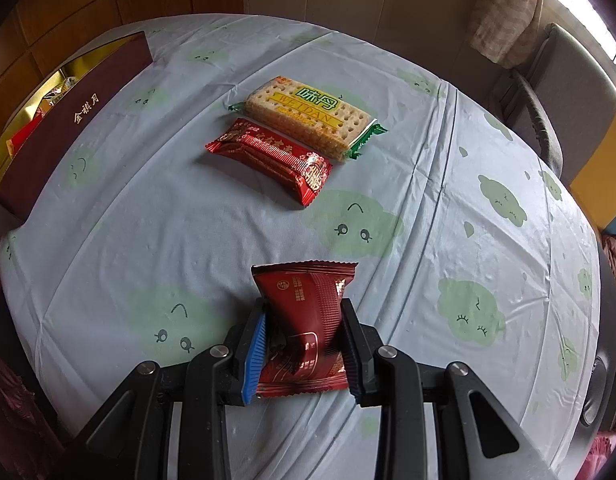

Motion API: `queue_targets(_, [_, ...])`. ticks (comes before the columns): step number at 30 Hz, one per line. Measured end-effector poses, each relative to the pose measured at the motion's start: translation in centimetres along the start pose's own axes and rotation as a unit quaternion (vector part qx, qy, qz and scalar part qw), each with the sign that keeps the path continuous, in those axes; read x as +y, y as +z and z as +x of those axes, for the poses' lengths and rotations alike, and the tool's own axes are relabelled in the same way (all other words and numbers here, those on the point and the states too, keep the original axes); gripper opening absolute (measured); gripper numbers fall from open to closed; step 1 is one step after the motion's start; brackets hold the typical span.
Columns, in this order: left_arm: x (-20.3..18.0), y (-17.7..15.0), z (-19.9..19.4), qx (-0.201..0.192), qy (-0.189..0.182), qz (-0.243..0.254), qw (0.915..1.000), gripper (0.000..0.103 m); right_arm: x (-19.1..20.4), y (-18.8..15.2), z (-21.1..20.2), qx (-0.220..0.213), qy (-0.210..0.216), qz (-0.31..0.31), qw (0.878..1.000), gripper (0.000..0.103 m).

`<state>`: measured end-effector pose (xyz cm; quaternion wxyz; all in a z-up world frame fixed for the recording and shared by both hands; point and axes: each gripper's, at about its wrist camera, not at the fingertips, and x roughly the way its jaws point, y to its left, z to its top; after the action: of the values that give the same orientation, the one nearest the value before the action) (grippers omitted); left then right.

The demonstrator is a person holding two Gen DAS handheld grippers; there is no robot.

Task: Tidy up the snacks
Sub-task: 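Open the left gripper to release the pink candy into the tin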

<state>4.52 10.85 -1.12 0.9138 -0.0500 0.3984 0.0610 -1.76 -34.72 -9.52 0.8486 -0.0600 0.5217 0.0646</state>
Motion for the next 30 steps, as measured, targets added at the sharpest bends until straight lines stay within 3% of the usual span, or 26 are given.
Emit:
queue_targets(15, [-1.1,-0.3,5.2,0.066,-0.031,-0.020,0.9971,0.036,0.0,0.0,0.0,0.000,0.001,0.000,1.000,0.034])
queue_targets(22, [-2.3,-0.5,8.6,0.100,-0.022,-0.011,0.9947,0.037,0.0,0.0,0.0,0.000,0.001,0.000,1.000,0.034])
queue_targets(28, [-2.8,-0.9,9.1,0.102,-0.019,0.000,0.9946,0.042,-0.1,-0.1,0.0,-0.002,0.003,0.002,1.000,0.034])
queue_targets(30, [-2.6,-1.0,8.8,0.100,-0.021,-0.006,0.9948,0.048,-0.1,-0.1,0.0,-0.002,0.003,0.002,1.000,0.034])
